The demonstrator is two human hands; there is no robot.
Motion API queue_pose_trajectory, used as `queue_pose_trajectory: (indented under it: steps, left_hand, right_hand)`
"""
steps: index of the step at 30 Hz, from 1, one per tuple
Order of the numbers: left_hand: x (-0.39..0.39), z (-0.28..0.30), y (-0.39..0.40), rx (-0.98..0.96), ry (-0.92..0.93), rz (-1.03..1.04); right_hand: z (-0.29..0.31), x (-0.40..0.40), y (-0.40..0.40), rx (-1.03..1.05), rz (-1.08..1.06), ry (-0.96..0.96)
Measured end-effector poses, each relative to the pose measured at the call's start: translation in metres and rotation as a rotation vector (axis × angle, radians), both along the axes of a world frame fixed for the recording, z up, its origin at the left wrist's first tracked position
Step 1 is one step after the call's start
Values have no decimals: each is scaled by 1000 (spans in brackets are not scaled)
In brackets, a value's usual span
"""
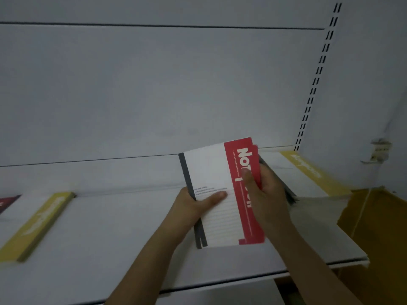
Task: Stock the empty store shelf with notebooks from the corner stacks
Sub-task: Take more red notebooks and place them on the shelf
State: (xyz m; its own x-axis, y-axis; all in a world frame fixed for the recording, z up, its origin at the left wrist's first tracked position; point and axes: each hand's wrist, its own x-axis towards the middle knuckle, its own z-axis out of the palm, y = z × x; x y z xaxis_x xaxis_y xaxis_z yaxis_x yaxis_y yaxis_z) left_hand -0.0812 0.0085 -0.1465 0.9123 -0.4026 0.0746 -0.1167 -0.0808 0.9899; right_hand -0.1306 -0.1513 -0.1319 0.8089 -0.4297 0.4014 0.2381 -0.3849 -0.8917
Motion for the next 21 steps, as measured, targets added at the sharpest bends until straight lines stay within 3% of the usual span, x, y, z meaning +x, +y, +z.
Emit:
queue_pose_trajectory:
  steps: [4,9,15,21]
  left_hand:
    - [-16,-23,44,195,-172,81]
    - [-38,-29,123,432,-361,253]
    - [-51,-20,238,320,-332,486]
    - [-49,-23,366,428,-310,666]
  right_hand:
    - [3,22,27,145,-25,-88]
    - [-4,64,103,380,132,6]
    - [-13,88,221,372,481,227]
    - [-14,109,356,321,605,346]
